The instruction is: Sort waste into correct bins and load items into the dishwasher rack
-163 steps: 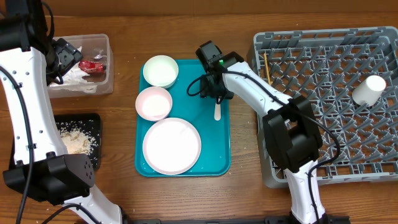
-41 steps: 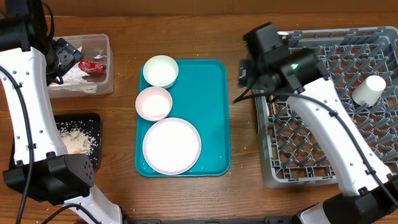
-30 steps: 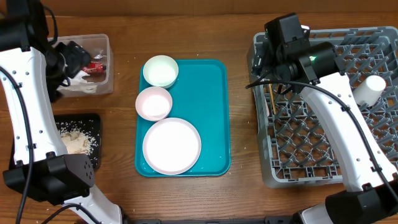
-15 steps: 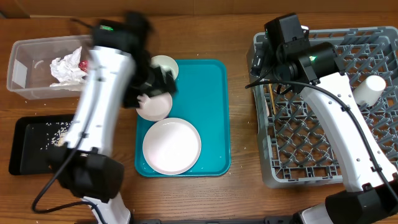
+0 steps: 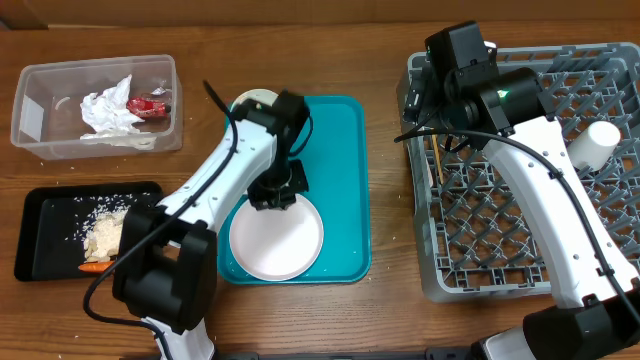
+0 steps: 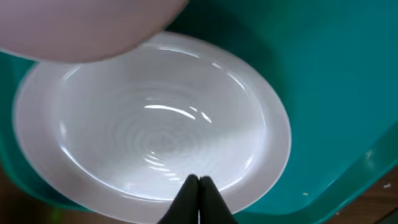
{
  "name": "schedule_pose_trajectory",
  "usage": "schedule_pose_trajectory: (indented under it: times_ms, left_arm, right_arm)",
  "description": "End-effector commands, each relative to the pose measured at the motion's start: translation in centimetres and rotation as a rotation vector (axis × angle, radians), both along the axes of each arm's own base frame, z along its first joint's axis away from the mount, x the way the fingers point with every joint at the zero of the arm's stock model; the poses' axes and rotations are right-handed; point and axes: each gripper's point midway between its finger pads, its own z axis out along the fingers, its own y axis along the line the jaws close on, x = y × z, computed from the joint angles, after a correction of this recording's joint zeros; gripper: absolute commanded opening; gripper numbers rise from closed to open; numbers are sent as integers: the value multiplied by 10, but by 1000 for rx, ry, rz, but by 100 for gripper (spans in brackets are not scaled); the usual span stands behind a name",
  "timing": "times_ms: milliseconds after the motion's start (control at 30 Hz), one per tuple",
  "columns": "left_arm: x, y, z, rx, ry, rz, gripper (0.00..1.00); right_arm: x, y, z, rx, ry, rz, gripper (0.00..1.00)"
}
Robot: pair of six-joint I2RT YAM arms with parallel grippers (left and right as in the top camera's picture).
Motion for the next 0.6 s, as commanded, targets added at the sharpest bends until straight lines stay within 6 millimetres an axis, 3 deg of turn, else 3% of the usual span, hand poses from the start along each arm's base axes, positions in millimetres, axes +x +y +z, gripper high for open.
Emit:
schedule_pose_trajectory:
  times_ms: [0,133,233,567]
  left_arm:
    - [-15,-12,-27,-50,31,49,4]
    - [-10,-16,-56,-74,-25,117,4]
    - [-7,-18,-67,-93,-52,145,4]
    - [14,-42,-70,-186,-147,160,4]
  right_arm:
    - [2,1,7,10,-20,-4,100]
    - [2,1,7,10,-20,-4,100]
    - [2,1,7,10,-20,-4,100]
    - [2,1,7,10,-20,-4,100]
